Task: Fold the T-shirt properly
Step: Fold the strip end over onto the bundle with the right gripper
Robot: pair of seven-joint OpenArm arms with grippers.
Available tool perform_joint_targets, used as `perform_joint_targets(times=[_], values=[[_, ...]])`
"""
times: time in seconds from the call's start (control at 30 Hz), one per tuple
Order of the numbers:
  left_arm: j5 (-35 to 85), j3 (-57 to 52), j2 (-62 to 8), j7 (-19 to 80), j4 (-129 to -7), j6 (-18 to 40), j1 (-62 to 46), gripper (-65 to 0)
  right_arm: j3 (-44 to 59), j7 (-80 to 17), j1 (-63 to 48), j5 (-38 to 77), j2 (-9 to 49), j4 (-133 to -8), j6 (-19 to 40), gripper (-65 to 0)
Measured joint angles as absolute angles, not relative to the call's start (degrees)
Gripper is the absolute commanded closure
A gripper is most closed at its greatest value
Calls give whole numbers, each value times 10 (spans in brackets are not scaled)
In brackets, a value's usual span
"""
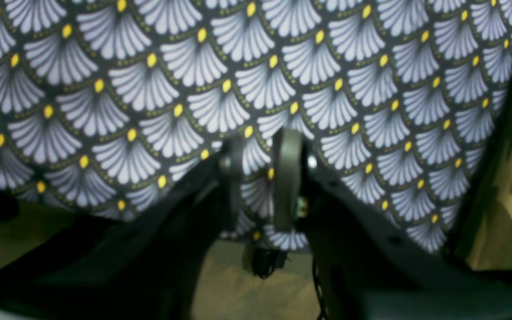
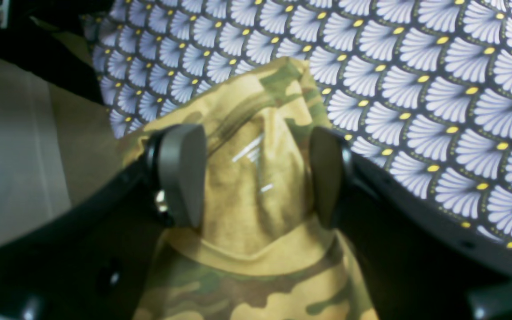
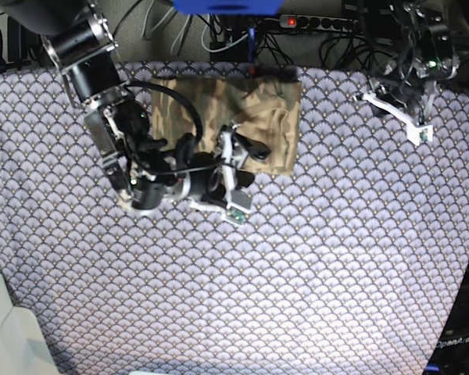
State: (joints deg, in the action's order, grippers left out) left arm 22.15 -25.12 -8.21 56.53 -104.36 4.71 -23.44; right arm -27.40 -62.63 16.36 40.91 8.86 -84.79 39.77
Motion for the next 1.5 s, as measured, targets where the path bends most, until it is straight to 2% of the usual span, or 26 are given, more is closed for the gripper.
perform_joint_targets(times=[0.43,0.7,1.03,1.2,1.5], values=[[222,-251,-83,565,-1044,47,-232,-121,-281,-618,162,349,74,-848,398,-332],[222,-251,-82,565,-1044,47,-230,-121,-319,-599,163,349,67,-828,398,-145],[222,-252,-82,565,-1042,47,-225,-121,-327,-570,165,348,58,-781,398,-131],[222,-252,-82,565,-1042,47,-225,-121,-327,-573,171,347,58,-781,398,-48],[222,-252,-83,565,-1042,47,-223,-121,-324,-578,194,347,57,-781,398,-47]])
